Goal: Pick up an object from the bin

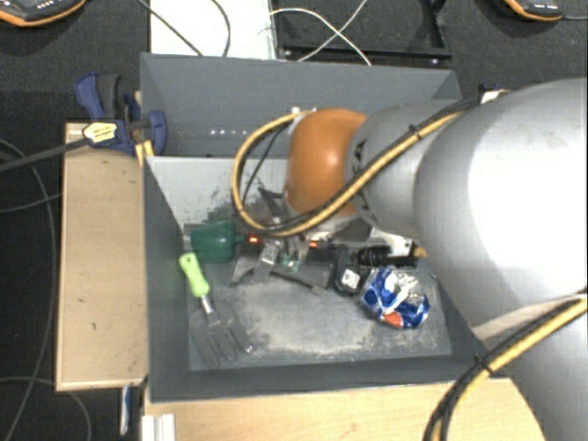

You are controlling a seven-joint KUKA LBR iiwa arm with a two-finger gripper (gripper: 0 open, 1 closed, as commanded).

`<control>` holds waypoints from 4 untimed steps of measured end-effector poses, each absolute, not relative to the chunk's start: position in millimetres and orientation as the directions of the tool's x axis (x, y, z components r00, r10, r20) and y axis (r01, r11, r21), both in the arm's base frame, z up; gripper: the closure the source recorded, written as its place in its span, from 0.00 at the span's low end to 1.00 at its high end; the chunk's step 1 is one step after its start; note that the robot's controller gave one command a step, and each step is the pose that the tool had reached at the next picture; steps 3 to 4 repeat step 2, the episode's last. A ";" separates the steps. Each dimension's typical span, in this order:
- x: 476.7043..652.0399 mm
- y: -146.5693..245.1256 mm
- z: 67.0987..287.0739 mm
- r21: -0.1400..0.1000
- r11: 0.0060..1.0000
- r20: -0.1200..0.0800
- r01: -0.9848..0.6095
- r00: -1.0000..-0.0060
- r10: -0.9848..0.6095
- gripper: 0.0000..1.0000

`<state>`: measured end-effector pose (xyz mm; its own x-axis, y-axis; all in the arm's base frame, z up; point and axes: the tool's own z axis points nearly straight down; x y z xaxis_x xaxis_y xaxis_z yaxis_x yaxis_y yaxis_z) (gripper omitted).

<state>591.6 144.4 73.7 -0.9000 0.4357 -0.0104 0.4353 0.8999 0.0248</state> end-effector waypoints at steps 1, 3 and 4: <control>589.4 144.0 81.0 0.021 0.900 -0.006 0.434 -0.901 0.435 1.00; 588.1 142.2 101.5 0.015 0.901 -0.003 0.434 -0.901 0.434 1.00; 588.1 142.2 101.5 0.015 0.901 -0.003 0.434 -0.901 0.434 1.00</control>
Offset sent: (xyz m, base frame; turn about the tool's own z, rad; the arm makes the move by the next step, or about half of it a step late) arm -0.0001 0.0002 0.0158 0.0000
